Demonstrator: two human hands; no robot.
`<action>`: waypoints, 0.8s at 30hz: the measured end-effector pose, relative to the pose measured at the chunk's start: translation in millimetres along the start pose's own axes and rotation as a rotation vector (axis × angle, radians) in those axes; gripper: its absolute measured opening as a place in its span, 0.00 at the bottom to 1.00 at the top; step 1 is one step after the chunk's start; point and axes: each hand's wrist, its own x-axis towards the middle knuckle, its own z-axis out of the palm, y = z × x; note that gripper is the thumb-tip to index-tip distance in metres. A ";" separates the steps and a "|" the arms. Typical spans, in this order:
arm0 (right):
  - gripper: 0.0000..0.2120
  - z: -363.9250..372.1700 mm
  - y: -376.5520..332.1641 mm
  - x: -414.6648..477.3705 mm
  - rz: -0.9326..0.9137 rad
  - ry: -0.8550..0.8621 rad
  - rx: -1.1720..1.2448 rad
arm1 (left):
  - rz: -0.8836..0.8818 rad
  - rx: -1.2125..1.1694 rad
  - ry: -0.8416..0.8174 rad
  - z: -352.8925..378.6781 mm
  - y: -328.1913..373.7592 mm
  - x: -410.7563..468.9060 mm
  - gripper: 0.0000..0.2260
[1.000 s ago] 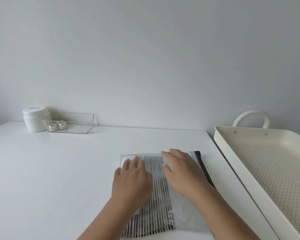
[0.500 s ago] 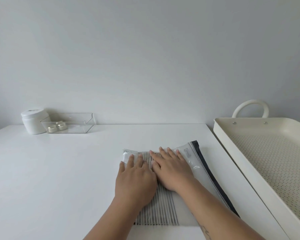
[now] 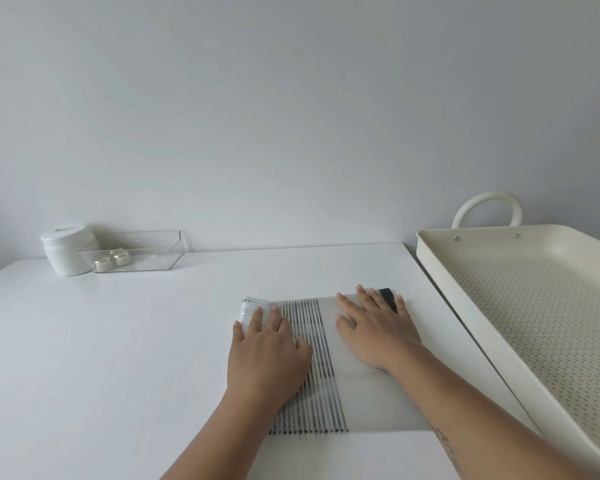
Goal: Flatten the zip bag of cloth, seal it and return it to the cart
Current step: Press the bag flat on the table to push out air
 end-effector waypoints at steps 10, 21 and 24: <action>0.29 -60.9 18.3 1.6 0.153 0.076 -0.190 | 0.095 -0.002 -0.016 -29.7 -0.7 -6.0 0.25; 0.23 8.2 -74.7 -55.0 -0.275 -0.002 0.121 | 0.087 -0.013 0.061 -4.3 -8.0 -49.0 0.25; 0.25 9.1 -64.0 -56.6 -0.232 0.010 0.065 | 0.101 0.029 0.057 -5.6 -6.7 -47.4 0.24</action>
